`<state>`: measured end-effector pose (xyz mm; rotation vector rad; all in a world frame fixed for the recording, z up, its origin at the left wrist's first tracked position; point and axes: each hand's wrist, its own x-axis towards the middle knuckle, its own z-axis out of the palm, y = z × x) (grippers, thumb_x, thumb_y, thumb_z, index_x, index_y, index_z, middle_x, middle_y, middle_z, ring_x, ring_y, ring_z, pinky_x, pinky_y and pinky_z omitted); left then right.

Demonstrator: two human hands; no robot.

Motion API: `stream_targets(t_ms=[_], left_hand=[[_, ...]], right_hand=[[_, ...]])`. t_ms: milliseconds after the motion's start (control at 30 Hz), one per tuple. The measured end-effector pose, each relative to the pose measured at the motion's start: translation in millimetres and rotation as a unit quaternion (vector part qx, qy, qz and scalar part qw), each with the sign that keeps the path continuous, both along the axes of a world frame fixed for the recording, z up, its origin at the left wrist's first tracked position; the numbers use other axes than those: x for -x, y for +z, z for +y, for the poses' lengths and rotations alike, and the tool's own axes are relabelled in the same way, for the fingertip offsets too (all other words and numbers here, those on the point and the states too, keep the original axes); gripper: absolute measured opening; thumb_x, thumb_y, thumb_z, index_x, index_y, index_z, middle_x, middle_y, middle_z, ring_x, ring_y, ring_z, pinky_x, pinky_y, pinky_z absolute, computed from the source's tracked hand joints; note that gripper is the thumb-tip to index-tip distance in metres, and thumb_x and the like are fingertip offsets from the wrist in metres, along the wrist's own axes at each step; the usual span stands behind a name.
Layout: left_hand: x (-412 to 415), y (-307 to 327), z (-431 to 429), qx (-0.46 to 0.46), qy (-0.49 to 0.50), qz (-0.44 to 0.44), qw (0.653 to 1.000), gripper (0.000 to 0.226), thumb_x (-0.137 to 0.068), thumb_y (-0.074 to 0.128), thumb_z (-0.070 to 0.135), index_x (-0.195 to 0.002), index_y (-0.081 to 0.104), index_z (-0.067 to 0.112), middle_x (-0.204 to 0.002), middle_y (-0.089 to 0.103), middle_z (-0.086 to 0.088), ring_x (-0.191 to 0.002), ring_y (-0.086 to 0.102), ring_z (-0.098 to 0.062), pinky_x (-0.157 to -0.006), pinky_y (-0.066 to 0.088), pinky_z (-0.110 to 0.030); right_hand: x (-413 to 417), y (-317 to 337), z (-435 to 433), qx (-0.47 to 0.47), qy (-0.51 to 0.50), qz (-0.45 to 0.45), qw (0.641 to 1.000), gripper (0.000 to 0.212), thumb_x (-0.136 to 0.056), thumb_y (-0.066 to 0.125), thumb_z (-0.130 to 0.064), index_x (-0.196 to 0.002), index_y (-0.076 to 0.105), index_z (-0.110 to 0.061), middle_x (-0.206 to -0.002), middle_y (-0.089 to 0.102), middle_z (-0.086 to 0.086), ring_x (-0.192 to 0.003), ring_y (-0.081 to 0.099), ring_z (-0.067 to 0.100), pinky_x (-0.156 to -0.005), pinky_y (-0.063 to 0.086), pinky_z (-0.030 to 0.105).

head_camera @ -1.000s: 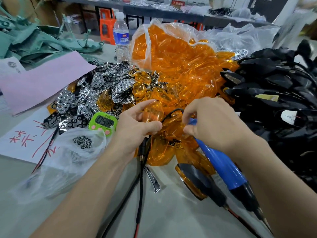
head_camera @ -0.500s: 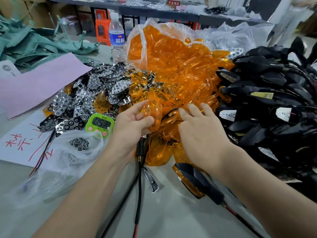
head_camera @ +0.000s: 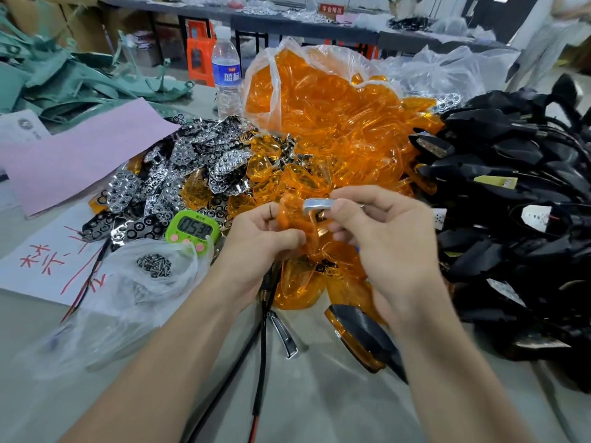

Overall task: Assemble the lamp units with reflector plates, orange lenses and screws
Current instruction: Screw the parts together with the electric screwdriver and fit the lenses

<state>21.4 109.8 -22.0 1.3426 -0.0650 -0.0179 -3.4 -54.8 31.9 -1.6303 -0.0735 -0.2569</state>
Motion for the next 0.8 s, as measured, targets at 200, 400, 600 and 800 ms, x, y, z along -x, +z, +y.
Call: stream_targets(t_ms=[200, 400, 600, 800], left_hand=[[0, -4, -4, 0.053, -0.030, 0.016, 0.998, 0.030, -0.070, 0.071, -0.001, -0.095, 0.079, 0.013, -0.096, 0.074, -0.017, -0.089, 0.072, -0.031, -0.075, 0.062, -0.036], [-3, -5, -6, -0.023, -0.026, -0.007, 0.999, 0.069, -0.073, 0.067, -0.008, -0.131, 0.064, 0.029, -0.094, 0.068, -0.017, -0.084, 0.066, -0.030, -0.078, 0.058, -0.043], [-2, -6, -8, -0.060, -0.018, -0.014, 0.998, 0.055, -0.087, 0.062, -0.019, -0.120, 0.071, 0.024, -0.102, 0.073, -0.023, -0.093, 0.071, -0.036, -0.088, 0.059, -0.054], [1, -4, -7, -0.080, -0.081, -0.012, 0.993, 0.046, -0.088, 0.064, -0.018, -0.121, 0.067, 0.015, -0.082, 0.073, -0.006, -0.073, 0.072, -0.022, -0.063, 0.060, -0.028]], right_hand=[[-3, -30, 23, -0.020, -0.051, -0.035, 0.998, 0.025, -0.088, 0.076, -0.011, -0.085, 0.079, -0.036, -0.083, 0.077, -0.014, -0.080, 0.073, 0.005, -0.066, 0.057, 0.019], [1, -40, 20, 0.228, -0.103, -0.109, 0.962, 0.013, -0.089, 0.077, -0.025, -0.098, 0.079, -0.035, -0.079, 0.063, -0.031, -0.083, 0.067, 0.006, -0.076, 0.059, 0.033], [0, -45, 11, 0.271, -0.062, -0.111, 0.954, 0.014, -0.096, 0.069, -0.029, -0.107, 0.078, -0.031, -0.089, 0.073, -0.018, -0.083, 0.067, 0.001, -0.076, 0.058, 0.027], [-9, -45, -3, 0.157, -0.033, -0.085, 0.983, 0.018, -0.094, 0.072, -0.021, -0.096, 0.078, -0.038, -0.083, 0.074, -0.024, -0.075, 0.073, 0.005, -0.065, 0.063, 0.029]])
